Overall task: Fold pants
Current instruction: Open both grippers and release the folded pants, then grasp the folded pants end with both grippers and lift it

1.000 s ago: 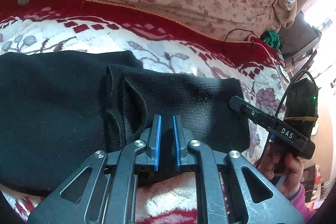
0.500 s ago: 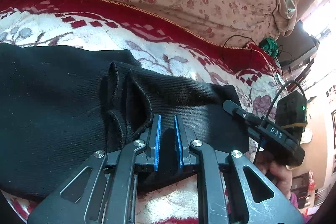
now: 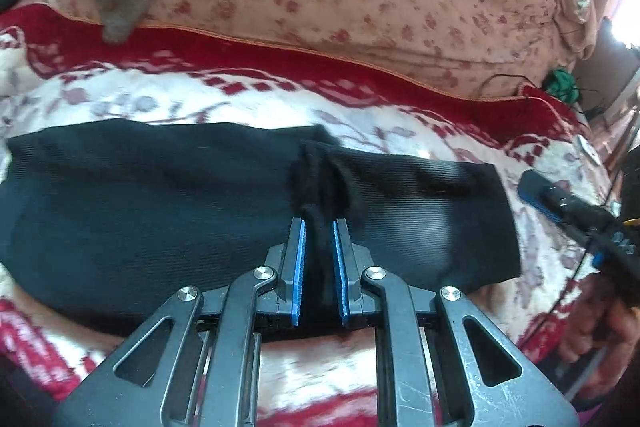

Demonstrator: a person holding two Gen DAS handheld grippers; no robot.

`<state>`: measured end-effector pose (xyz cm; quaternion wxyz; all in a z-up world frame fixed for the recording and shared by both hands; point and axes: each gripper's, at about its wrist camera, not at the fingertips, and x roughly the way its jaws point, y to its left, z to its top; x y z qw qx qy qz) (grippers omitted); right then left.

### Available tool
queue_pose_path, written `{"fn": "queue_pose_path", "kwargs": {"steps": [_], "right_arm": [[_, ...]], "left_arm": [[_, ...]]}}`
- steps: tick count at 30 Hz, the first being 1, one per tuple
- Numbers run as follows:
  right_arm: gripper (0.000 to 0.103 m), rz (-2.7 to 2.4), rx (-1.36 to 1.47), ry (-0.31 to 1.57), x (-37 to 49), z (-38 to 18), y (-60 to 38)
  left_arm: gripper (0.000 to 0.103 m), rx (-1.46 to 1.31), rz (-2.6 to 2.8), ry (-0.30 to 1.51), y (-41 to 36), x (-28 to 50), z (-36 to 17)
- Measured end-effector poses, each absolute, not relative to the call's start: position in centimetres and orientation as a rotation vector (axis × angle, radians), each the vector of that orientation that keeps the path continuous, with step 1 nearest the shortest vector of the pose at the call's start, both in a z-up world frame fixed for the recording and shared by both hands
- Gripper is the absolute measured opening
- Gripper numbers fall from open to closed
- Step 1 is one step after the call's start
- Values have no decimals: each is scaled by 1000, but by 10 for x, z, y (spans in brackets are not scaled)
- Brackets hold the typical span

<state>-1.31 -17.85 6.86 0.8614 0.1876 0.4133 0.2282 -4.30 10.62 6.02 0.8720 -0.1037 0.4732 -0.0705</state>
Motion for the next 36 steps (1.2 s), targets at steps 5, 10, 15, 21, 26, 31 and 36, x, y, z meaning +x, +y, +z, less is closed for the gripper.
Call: {"fn": "queue_pose_path", "kwargs": {"steps": [5, 10, 15, 21, 26, 31, 36], "right_arm": [[47, 574, 338, 825, -16, 80, -141], [47, 658, 293, 831, -16, 82, -105], [47, 748, 229, 851, -12, 81, -65], [50, 854, 127, 866, -5, 78, -12], [50, 950, 71, 903, 6, 69, 38], [52, 1035, -17, 904, 18, 65, 95], [56, 1089, -117, 918, 33, 59, 153]], "left_arm": [[12, -215, -72, 992, 133, -52, 62], [12, -245, -46, 1001, 154, -60, 63], [24, -311, -15, 1011, 182, -71, 61], [57, -493, 42, 977, 240, -96, 61], [57, -580, 139, 960, 284, -117, 56], [57, -630, 237, 962, 311, -126, 42], [57, -702, 244, 948, 323, -128, 32]]}}
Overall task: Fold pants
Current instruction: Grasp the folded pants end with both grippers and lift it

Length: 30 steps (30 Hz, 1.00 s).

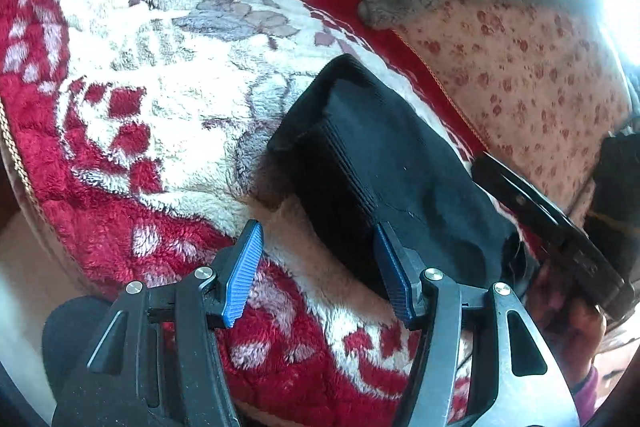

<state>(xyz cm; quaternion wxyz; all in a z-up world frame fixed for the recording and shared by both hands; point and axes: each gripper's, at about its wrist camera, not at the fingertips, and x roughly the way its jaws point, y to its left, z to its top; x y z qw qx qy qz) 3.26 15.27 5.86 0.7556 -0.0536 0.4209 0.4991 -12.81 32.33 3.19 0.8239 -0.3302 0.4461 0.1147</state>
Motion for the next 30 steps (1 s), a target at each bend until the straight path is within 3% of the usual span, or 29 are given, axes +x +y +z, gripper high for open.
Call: {"fn": "queue_pose_path", "kwargs": {"steps": [3, 5, 10, 15, 16, 19, 20, 22, 23, 25, 30], "right_arm": [[57, 1123, -166, 919, 39, 55, 181], [58, 1140, -223, 920, 42, 50, 203], [58, 1181, -367, 913, 42, 40, 244], [57, 1209, -450, 935, 51, 32, 273], [48, 1219, -457, 942, 52, 29, 278], [25, 1192, -527, 930, 50, 21, 292], [20, 1190, -537, 919, 48, 20, 293], [12, 1189, -514, 904, 47, 23, 289], [12, 1189, -490, 898, 47, 26, 285], [10, 1200, -418, 901, 50, 35, 275], [10, 1212, -240, 862, 51, 73, 236]], "left_arm": [[57, -718, 245, 914, 325, -126, 31], [64, -715, 241, 903, 325, -122, 30], [68, -759, 230, 890, 333, -112, 20], [82, -717, 212, 860, 330, -103, 19], [87, -702, 203, 847, 328, -101, 18], [87, -649, 218, 791, 324, -97, 17], [76, -640, 217, 774, 324, -96, 17], [42, -631, 218, 767, 328, -94, 15], [33, -665, 170, 761, 332, -93, 14], [26, -678, 146, 750, 333, -95, 19], [23, -617, 96, 670, 311, -104, 60]]}}
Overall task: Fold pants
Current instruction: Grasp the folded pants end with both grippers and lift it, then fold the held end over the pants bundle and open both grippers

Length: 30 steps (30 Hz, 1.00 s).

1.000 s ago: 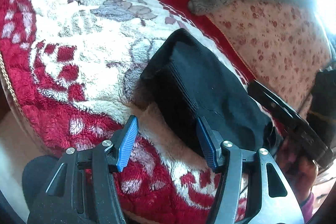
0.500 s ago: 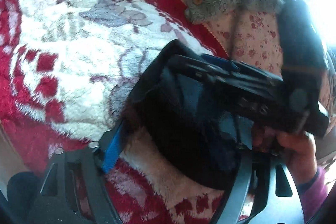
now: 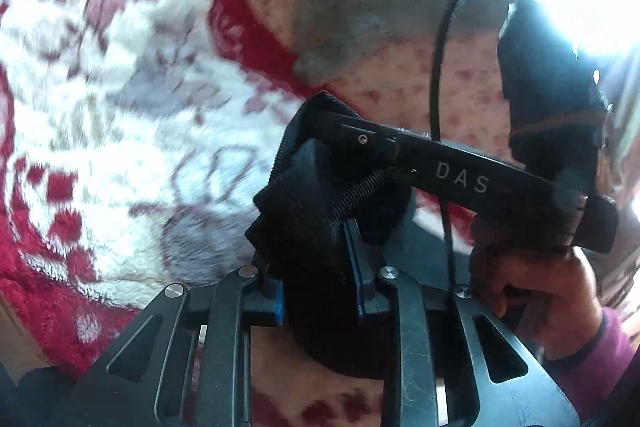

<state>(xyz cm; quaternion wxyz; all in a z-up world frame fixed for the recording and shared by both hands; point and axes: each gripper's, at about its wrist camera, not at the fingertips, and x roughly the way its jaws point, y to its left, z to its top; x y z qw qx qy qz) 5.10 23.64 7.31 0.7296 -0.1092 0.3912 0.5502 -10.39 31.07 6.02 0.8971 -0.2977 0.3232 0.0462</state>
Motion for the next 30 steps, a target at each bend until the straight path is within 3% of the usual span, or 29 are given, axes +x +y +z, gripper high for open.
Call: {"fn": "queue_pose_path", "kwargs": {"steps": [9, 15, 23, 30], "right_arm": [[10, 1140, 135, 716, 55, 151, 86], [10, 1018, 288, 679, 55, 158, -28], [10, 787, 478, 729, 50, 99, -172], [10, 648, 564, 837, 51, 25, -225]], "left_arm": [[22, -490, -139, 559, 221, -99, 147], [22, -394, -293, 589, 133, -82, 160], [20, -273, -413, 746, 15, -46, 118], [20, -229, -405, 862, -29, -36, 67]]}}
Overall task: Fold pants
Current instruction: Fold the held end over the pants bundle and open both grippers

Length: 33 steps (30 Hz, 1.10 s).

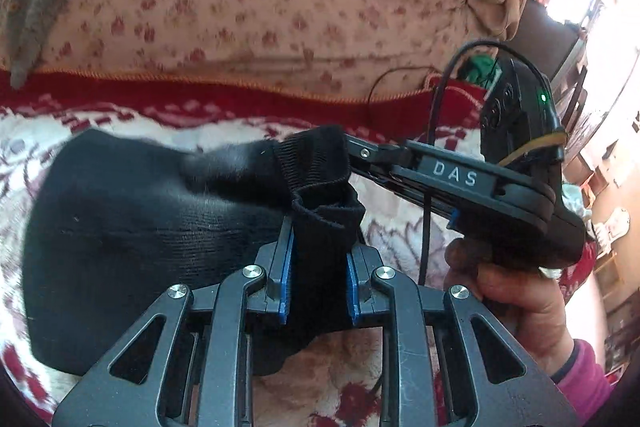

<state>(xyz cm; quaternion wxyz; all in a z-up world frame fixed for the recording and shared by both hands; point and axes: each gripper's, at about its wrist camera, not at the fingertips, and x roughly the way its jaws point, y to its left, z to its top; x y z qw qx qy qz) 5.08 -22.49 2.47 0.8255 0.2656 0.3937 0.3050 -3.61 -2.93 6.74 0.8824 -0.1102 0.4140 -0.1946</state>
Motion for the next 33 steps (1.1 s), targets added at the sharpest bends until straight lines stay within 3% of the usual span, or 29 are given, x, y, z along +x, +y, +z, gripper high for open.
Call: {"fn": "queue_pose_path", "kwargs": {"steps": [3, 5, 9, 11, 13, 18, 22, 23, 24, 25, 33], "right_arm": [[12, 615, 583, 844, 47, 19, -235], [17, 595, 592, 840, 46, 21, -242], [26, 547, 603, 814, 33, 36, -254], [35, 557, 620, 799, 26, 47, -260], [50, 577, 615, 793, 15, 57, -262], [51, 643, 539, 841, -2, 68, -245], [50, 673, 492, 901, -15, 60, -223], [44, 680, 480, 902, -18, 59, -219], [24, 677, 452, 896, -20, 58, -213], [15, 658, 416, 891, -21, 58, -209], [12, 559, 277, 934, -31, 42, -201]], "left_arm": [[27, -246, -414, 867, -27, -37, 72], [48, -255, -462, 870, -31, -44, 77], [50, -237, -562, 850, -37, -62, 97], [50, -226, -575, 834, -26, -73, 105], [50, -218, -557, 830, -10, -79, 108], [50, -182, -401, 812, 42, -80, 108], [50, -225, -293, 825, 78, -72, 99], [50, -236, -278, 827, 84, -72, 97], [50, -252, -262, 832, 89, -71, 95], [50, -267, -247, 842, 94, -70, 92], [50, -249, -194, 875, 94, -68, 75]]}}
